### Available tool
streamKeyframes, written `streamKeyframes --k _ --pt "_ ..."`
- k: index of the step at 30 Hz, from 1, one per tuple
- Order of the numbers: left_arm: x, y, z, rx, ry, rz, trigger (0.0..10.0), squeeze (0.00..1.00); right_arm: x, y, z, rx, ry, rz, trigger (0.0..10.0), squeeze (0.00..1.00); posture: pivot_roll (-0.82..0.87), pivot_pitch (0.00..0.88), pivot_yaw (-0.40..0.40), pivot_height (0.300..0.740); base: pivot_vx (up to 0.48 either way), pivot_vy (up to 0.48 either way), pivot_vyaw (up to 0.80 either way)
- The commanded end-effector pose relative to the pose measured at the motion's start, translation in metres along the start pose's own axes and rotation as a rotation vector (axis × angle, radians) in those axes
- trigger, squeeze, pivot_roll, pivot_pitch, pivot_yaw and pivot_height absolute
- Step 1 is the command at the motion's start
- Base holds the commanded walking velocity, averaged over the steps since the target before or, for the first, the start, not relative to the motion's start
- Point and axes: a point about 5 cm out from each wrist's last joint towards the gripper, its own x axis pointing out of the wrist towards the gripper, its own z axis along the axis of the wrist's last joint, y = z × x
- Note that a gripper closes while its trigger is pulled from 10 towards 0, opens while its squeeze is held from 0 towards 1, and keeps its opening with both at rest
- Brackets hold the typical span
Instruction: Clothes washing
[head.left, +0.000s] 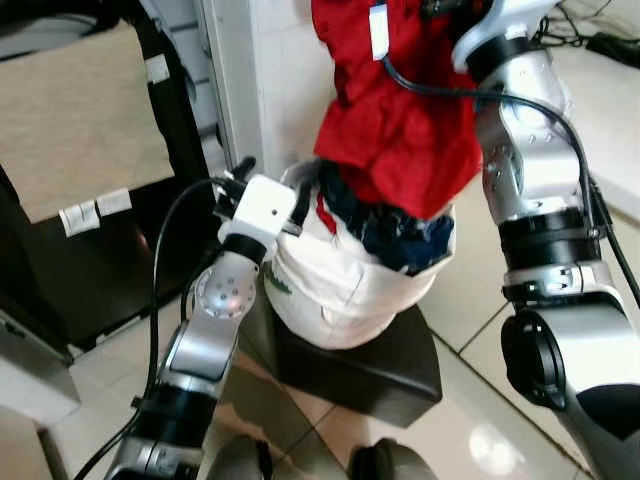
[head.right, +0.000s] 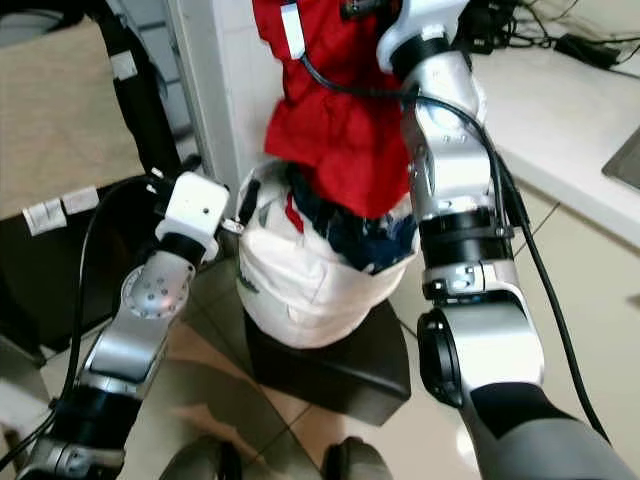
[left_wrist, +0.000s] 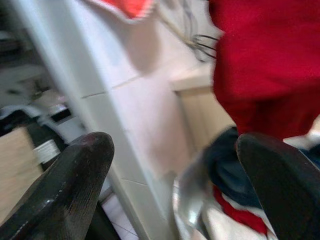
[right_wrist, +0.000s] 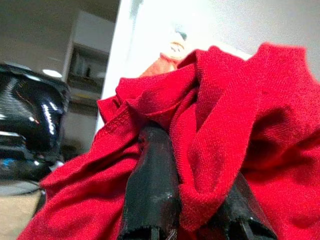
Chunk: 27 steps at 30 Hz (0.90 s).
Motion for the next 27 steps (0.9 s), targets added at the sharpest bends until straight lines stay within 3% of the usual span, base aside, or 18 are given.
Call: streamKeyframes --k 1,6,14,27 --pt "0.003 0.008 -0.002 -0.032 0.025 0.051 10.0 0.00 -0.009 -0.001 -0.016 0.043 0.074 -0.013 0.0 0.00 -0.09 0.000 -0.021 0.720 0.000 0.000 0.00" --pt "-0.002 0.014 -0.004 -0.038 0.036 0.094 10.0 0.00 -0.061 0.010 -0.066 0.075 0.242 -0.061 0.0 0.00 -0.07 0.000 -0.009 0.720 0.000 0.000 0.00" --pt "-0.004 0.008 -0.004 -0.028 0.026 0.068 10.0 0.00 -0.113 0.015 -0.118 0.091 0.437 -0.131 0.0 0.00 -0.06 0.000 0.003 0.720 0.000 0.000 0.60" --pt "-0.009 0.007 -0.009 -0.006 0.039 0.076 10.0 0.00 -0.131 0.028 -0.140 0.093 0.520 -0.093 0.0 0.00 -0.03 0.000 -0.018 0.720 0.000 0.000 0.66"
